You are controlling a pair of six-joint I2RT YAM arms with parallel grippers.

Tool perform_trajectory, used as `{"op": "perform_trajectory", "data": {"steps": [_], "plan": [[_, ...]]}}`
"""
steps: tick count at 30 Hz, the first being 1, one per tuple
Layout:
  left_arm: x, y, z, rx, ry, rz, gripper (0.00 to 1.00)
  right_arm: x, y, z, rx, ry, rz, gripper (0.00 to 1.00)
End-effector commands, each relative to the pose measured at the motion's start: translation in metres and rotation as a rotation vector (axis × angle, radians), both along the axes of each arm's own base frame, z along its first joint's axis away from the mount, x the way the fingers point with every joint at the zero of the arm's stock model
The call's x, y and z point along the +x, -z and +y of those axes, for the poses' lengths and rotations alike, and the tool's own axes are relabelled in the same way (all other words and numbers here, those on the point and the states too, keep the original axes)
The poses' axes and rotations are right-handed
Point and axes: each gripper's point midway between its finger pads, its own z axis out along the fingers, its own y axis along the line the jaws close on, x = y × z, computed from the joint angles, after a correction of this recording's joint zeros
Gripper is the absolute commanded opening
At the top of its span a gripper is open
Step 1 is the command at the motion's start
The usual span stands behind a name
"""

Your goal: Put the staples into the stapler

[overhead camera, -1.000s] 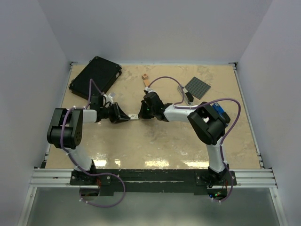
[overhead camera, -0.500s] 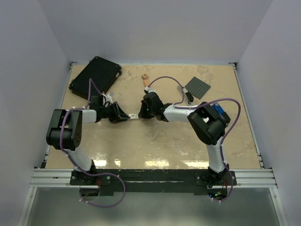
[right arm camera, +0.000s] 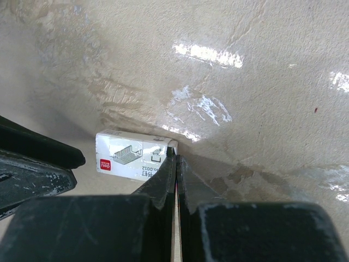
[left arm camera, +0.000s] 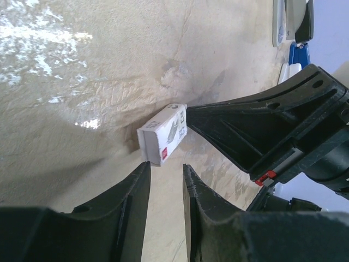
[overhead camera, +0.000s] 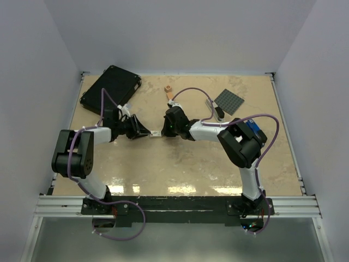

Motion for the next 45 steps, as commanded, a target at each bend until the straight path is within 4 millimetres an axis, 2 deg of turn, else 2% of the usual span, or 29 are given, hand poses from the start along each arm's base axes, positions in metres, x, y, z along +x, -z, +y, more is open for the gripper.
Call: {"op": "perform_trajectory", "data": {"steps": [1,14,27,35,40,45], "plan": [[0.001,-0.014,-0.010,-0.029,0.030,-0.051,0.34,0.010,-0.029,0.002,-0.009,0.015,-0.071,0.00],[0.014,-0.001,-0.007,0.011,-0.021,-0.026,0.32,0.009,-0.032,0.008,-0.024,0.008,-0.086,0.00],[0.016,0.009,-0.007,0.017,-0.013,-0.003,0.29,0.008,-0.034,0.015,-0.028,-0.003,-0.098,0.00],[0.016,0.011,-0.008,0.009,-0.010,0.003,0.18,0.008,-0.036,0.017,-0.023,-0.004,-0.102,0.00],[0.015,0.011,-0.010,-0.002,-0.006,0.006,0.00,0.006,-0.031,0.013,-0.050,-0.003,-0.089,0.00],[0.013,0.009,-0.012,-0.032,-0.001,0.008,0.00,0.008,-0.032,0.008,-0.077,0.005,-0.098,0.00]]}}
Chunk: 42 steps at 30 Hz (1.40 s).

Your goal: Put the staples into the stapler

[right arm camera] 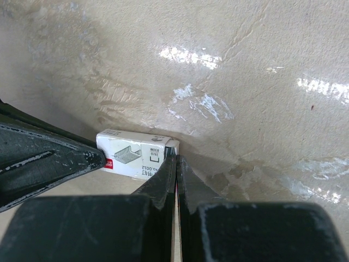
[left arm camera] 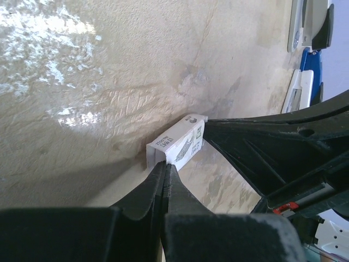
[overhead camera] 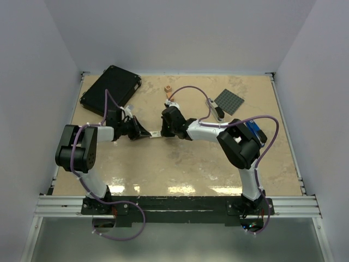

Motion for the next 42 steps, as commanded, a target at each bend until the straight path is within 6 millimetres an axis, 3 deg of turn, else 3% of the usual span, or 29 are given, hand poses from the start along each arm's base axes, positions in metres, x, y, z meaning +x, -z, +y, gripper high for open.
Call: {"op": "perform_trajectory", "data": {"steps": [1,19,42], "plan": [[0.007,-0.010,-0.006,-0.051,0.012,-0.039,0.00,0.011,-0.026,0.004,0.001,0.012,-0.063,0.00],[0.005,-0.012,0.000,-0.070,0.013,-0.035,0.00,0.019,-0.024,-0.021,-0.132,0.062,-0.108,0.00],[0.006,0.003,0.027,0.062,0.025,0.004,0.00,0.029,-0.026,-0.049,-0.206,0.101,-0.123,0.00]]}}
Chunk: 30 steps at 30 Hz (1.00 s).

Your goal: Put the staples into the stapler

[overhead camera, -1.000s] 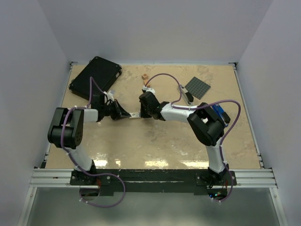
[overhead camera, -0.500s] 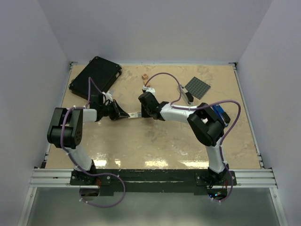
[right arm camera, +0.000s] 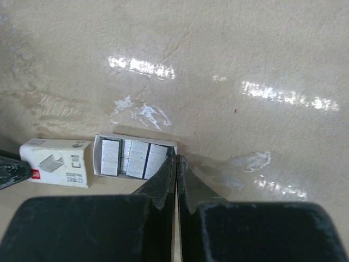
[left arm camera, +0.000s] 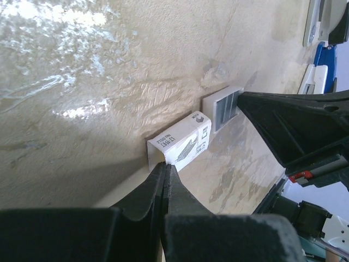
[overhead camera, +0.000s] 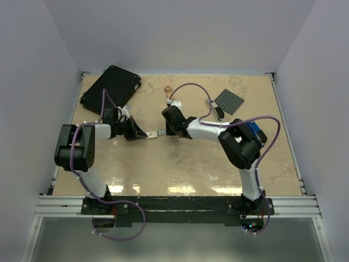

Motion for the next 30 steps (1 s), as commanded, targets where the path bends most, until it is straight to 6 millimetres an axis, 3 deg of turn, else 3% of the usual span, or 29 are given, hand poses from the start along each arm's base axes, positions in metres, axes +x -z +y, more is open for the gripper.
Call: {"op": "perform_trajectory", "data": {"steps": [1,9,11,14,21,27,30], "plan": [[0.009,-0.001,0.010,0.041,0.006,-0.023,0.00,0.015,-0.029,-0.014,-0.016,0.040,-0.060,0.00],[0.014,-0.001,0.026,0.091,-0.030,-0.018,0.00,0.016,-0.028,-0.020,-0.029,0.040,-0.059,0.00],[0.020,-0.001,0.041,0.109,-0.070,-0.021,0.00,0.016,-0.026,-0.020,-0.030,0.039,-0.056,0.00],[0.023,-0.001,0.048,0.128,-0.084,-0.023,0.01,0.016,-0.028,-0.021,-0.028,0.041,-0.058,0.00],[0.027,-0.010,0.051,0.148,-0.095,-0.056,0.27,0.018,-0.040,-0.020,-0.013,0.033,-0.081,0.15],[0.031,-0.022,0.057,0.190,-0.109,-0.100,0.47,0.020,-0.064,-0.019,0.012,0.029,-0.123,0.25],[0.033,-0.029,0.061,0.216,-0.117,-0.120,0.55,0.020,-0.079,-0.021,0.018,0.028,-0.148,0.36]]}}
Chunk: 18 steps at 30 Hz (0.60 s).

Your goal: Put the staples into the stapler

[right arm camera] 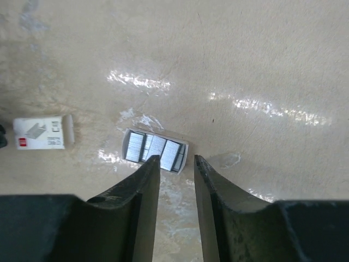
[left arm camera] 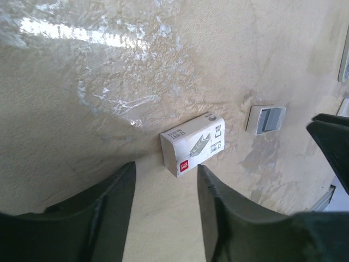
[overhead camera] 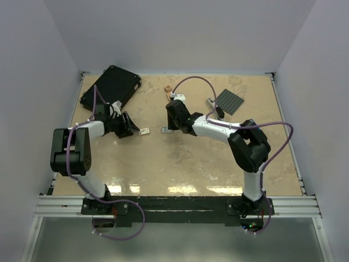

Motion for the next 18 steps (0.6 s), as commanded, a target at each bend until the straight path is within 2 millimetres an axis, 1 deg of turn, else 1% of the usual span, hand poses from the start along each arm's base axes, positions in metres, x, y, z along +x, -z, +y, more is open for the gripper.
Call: {"op": "perform_trajectory", "data": {"steps": [1,2,3,5,6,7,8,9,11,12,13,14,15,16,17,18], "plan": [[0.015,-0.028,0.010,0.067,-0.007,-0.095,0.57,0.012,-0.055,-0.006,0.037,0.016,-0.111,0.38],[0.015,-0.029,0.012,0.078,-0.011,-0.098,0.60,0.013,-0.056,-0.011,0.023,0.018,-0.114,0.40],[0.015,-0.035,0.013,0.086,-0.012,-0.117,0.63,0.018,-0.067,-0.019,0.032,0.029,-0.130,0.43],[0.015,-0.042,0.017,0.114,-0.016,-0.132,0.70,0.025,-0.073,-0.035,0.014,0.029,-0.141,0.48],[0.015,-0.052,0.020,0.129,-0.021,-0.162,0.72,0.035,-0.077,-0.053,0.009,0.053,-0.147,0.58],[0.013,-0.056,0.022,0.151,-0.020,-0.173,0.73,0.038,-0.084,-0.066,-0.005,0.055,-0.164,0.63],[0.015,-0.062,0.027,0.184,-0.035,-0.192,0.77,0.042,-0.087,-0.080,-0.018,0.073,-0.160,0.66],[0.015,-0.078,0.030,0.202,-0.046,-0.237,0.79,0.053,-0.091,-0.104,-0.027,0.118,-0.165,0.73],[0.010,-0.086,0.037,0.246,-0.065,-0.268,0.86,0.060,-0.100,-0.132,-0.052,0.150,-0.181,0.79],[0.008,-0.100,0.038,0.256,-0.072,-0.311,0.87,0.067,-0.102,-0.154,-0.063,0.191,-0.184,0.85],[0.005,-0.105,0.041,0.272,-0.080,-0.332,0.88,0.071,-0.105,-0.165,-0.078,0.202,-0.191,0.89],[0.000,-0.104,0.042,0.281,-0.085,-0.335,0.90,0.074,-0.104,-0.175,-0.086,0.216,-0.188,0.91],[-0.004,-0.117,0.044,0.292,-0.097,-0.378,0.93,0.081,-0.102,-0.194,-0.092,0.246,-0.180,0.97],[-0.008,-0.120,0.049,0.318,-0.112,-0.393,0.96,0.085,-0.102,-0.197,-0.080,0.218,-0.175,0.98],[-0.014,-0.116,0.051,0.332,-0.116,-0.391,1.00,0.088,-0.093,-0.202,-0.076,0.210,-0.151,0.98],[-0.020,-0.126,0.053,0.345,-0.125,-0.425,1.00,0.094,-0.088,-0.217,-0.072,0.233,-0.136,0.98]]}}
